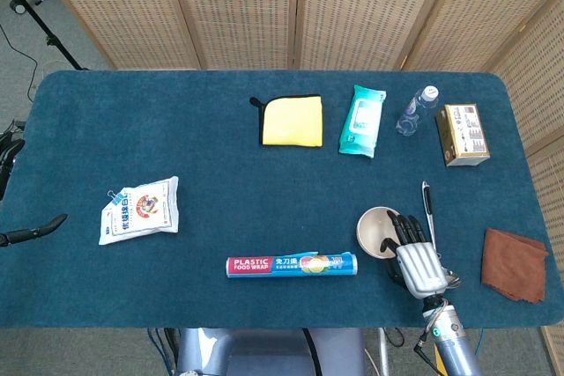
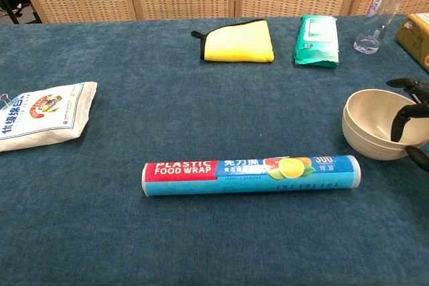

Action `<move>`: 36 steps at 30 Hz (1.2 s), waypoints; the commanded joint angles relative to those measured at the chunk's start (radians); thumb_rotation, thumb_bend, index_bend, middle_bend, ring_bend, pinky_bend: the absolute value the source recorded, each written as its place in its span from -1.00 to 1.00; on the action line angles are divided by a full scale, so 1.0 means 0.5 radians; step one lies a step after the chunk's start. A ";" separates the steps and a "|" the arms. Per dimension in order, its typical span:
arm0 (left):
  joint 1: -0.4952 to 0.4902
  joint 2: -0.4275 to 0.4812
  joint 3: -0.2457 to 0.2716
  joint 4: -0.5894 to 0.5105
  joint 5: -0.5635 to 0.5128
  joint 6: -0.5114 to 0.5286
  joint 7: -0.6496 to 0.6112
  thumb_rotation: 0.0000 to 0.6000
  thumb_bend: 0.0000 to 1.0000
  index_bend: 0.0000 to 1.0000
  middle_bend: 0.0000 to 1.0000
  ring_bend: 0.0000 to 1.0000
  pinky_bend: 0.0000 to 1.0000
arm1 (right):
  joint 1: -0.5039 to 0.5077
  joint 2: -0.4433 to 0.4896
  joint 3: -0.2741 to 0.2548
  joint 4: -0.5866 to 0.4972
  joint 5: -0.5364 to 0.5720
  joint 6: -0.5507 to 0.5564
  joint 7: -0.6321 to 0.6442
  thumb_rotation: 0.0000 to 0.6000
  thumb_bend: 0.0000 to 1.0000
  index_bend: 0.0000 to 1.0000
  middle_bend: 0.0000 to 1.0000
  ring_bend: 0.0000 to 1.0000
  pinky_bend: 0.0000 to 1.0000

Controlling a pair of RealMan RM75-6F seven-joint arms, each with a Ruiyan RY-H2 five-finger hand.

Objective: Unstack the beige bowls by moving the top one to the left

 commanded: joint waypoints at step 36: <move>0.005 0.008 0.004 -0.014 0.005 -0.001 0.010 0.07 -0.80 -1.00 -1.00 -1.00 -1.00 | -0.013 -0.005 0.001 -0.001 0.041 0.013 -0.049 1.00 -0.09 -0.12 -1.00 -1.00 -1.00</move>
